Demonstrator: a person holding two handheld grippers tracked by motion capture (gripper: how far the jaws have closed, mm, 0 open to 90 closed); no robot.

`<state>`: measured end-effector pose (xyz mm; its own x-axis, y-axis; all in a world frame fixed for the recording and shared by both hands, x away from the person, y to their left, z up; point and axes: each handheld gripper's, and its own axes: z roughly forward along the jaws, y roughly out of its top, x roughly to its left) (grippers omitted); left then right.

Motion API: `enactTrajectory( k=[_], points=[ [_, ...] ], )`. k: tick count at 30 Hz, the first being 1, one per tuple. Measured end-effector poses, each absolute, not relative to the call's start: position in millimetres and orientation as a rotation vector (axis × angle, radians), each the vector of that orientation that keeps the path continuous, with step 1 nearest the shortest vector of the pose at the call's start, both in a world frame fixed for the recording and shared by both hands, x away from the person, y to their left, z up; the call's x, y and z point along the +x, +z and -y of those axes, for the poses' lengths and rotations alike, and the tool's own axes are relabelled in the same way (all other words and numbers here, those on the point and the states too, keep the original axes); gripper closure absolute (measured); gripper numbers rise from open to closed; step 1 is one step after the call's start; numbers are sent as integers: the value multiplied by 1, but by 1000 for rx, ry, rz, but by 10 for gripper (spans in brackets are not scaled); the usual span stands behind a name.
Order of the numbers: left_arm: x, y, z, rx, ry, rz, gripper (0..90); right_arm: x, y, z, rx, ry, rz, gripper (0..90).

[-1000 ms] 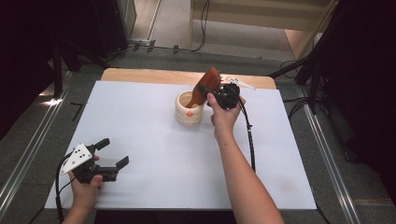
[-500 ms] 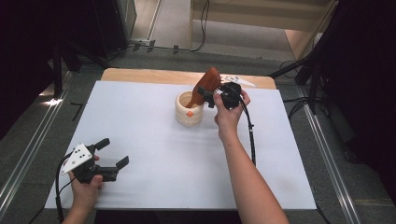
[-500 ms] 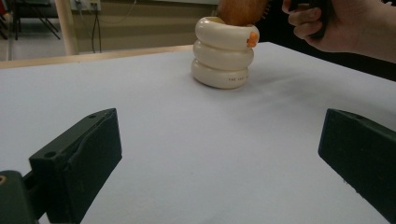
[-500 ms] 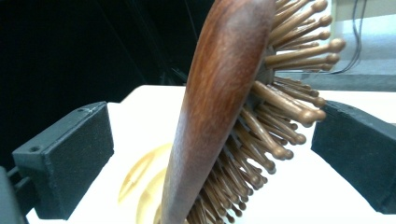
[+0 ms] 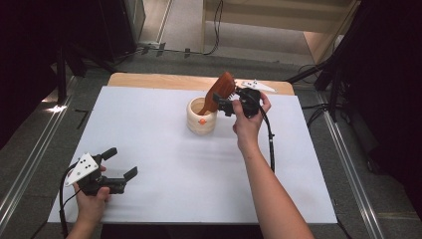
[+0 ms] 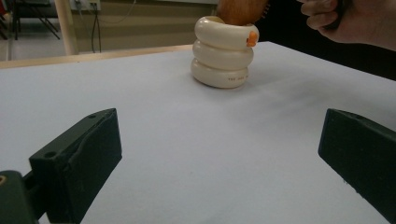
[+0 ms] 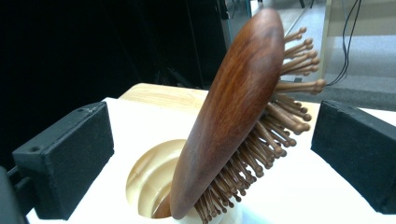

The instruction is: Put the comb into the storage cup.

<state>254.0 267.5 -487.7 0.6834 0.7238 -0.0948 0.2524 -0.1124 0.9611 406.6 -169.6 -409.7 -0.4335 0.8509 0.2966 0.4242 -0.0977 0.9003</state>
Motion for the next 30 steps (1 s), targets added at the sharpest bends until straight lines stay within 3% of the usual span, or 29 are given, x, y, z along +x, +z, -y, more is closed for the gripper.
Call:
enactTrajectory(
  k=[30],
  points=[
    [253,-488,-266,1686,489,-796,1,359,-417,203,1277,1545,-1786,0]
  ],
)
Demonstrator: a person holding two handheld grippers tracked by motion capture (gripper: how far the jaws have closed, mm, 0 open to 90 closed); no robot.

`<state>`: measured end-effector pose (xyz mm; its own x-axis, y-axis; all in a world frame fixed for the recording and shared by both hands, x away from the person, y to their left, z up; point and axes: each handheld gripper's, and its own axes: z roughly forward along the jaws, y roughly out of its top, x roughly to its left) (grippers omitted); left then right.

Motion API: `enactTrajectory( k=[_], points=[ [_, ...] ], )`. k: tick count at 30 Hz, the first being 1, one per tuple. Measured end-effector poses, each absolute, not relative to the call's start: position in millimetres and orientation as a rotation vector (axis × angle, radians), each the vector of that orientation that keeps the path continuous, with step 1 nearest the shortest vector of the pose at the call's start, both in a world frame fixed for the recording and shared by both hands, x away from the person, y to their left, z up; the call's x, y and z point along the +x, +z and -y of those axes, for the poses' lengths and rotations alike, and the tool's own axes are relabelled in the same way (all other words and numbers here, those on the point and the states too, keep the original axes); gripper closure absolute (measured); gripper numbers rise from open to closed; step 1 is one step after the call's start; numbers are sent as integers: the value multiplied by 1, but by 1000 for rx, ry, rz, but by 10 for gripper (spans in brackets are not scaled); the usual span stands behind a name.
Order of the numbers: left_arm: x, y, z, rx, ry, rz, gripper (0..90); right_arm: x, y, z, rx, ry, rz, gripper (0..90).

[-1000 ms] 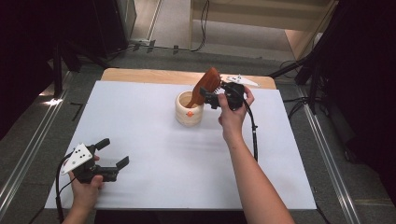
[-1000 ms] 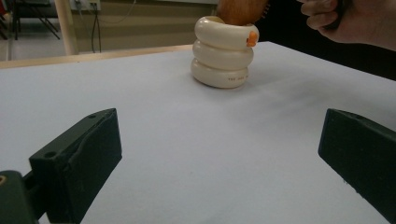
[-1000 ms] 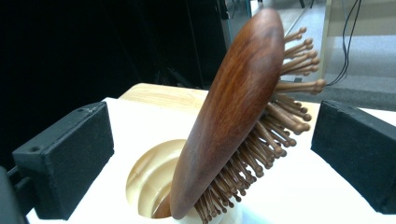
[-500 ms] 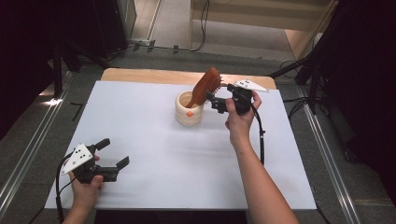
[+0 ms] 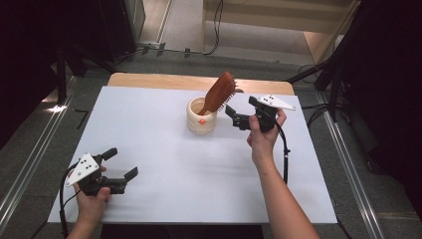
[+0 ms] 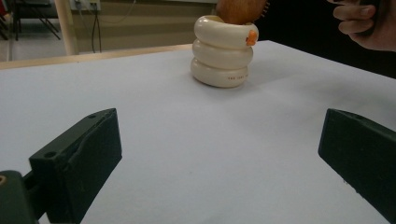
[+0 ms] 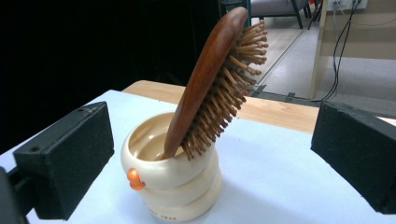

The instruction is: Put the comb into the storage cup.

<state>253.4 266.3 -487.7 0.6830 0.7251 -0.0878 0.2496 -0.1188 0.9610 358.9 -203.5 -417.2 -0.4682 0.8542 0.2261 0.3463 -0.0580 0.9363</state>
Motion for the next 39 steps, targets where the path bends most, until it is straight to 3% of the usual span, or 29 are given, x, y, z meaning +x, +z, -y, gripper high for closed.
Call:
enactTrajectory(
  k=[39],
  points=[
    [253,-488,-265,1693,499,-796,1,280,-446,254,1194,1488,-1774,0]
  ],
)
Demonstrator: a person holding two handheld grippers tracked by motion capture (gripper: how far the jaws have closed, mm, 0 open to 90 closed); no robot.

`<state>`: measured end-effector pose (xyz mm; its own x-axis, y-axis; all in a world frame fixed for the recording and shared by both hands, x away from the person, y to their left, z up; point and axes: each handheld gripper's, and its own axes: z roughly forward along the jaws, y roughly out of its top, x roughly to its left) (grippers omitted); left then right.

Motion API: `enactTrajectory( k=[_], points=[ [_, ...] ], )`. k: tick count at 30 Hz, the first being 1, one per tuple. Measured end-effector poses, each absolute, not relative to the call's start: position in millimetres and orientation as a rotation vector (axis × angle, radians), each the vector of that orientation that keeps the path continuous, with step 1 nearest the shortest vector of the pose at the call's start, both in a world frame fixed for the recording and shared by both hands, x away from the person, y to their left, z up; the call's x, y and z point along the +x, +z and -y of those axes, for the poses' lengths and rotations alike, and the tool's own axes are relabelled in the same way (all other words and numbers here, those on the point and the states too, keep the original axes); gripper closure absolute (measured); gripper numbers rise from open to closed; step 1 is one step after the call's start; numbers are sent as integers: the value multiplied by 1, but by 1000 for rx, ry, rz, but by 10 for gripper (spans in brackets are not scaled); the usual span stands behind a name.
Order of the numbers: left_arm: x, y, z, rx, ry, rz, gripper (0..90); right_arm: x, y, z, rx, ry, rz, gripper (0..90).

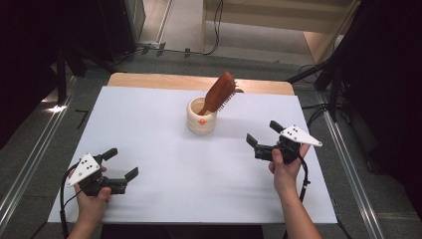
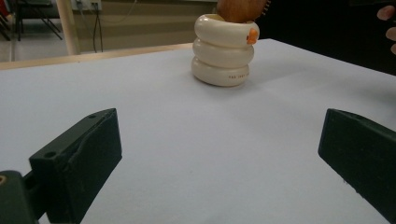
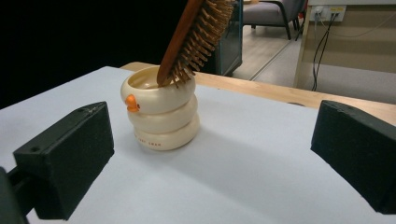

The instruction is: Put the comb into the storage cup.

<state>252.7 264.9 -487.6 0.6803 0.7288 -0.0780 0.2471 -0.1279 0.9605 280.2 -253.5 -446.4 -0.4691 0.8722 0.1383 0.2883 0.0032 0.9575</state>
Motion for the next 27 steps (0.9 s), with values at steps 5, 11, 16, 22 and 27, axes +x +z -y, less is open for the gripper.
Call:
enactTrajectory(
  k=[5,11,16,22,27],
  points=[
    [253,-488,-265,1694,500,-795,1,270,-450,264,1205,1487,-1755,0],
    [253,-488,-265,1698,502,-794,1,262,-455,276,1223,1471,-1734,0],
    [252,-488,-264,1702,505,-791,1,254,-462,285,1233,1454,-1731,0],
    [252,-487,-264,1706,508,-792,1,245,-468,294,1258,1445,-1717,0],
    [252,-488,-263,1706,511,-794,0,239,-471,300,1266,1430,-1713,0]
  ],
)
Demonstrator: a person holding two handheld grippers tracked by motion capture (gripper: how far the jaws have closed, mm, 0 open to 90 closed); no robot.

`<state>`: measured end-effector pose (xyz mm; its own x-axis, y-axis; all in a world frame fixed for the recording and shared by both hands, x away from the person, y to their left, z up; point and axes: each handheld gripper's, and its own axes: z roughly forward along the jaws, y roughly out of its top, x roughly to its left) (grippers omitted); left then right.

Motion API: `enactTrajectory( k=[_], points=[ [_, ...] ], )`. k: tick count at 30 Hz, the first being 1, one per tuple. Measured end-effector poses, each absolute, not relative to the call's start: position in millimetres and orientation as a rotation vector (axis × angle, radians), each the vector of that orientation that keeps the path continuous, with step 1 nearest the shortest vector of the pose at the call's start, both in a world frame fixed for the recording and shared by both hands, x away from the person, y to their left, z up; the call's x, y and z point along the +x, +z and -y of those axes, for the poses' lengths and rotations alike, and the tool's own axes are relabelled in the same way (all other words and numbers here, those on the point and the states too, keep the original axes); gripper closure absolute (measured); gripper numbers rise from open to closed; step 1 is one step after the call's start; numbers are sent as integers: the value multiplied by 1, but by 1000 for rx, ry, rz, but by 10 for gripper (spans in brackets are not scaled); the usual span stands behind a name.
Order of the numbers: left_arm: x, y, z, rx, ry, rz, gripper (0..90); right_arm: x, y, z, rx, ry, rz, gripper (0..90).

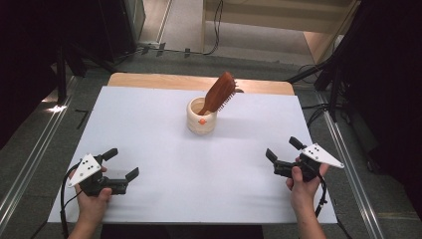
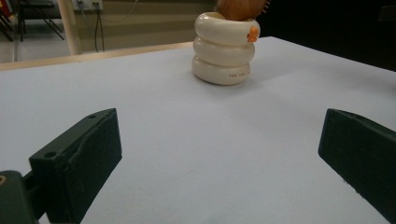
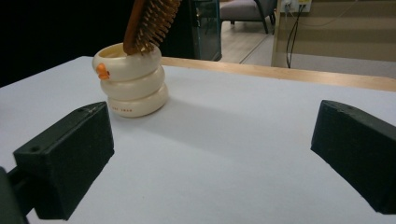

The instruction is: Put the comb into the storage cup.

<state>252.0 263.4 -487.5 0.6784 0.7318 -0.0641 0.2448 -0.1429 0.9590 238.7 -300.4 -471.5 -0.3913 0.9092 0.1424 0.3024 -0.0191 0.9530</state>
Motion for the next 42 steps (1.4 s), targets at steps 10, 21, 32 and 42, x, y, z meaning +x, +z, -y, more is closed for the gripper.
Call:
enactTrajectory(
  k=[10,21,32,42],
  points=[
    [252,-487,-264,1705,510,-794,0,227,-478,310,1289,1415,-1708,0],
    [252,-488,-264,1698,507,-795,0,217,-486,323,1308,1388,-1695,0],
    [252,-488,-264,1697,507,-795,0,206,-493,334,1322,1383,-1687,0],
    [252,-488,-264,1698,508,-796,0,197,-499,346,1293,1407,-1688,0]
  ],
)
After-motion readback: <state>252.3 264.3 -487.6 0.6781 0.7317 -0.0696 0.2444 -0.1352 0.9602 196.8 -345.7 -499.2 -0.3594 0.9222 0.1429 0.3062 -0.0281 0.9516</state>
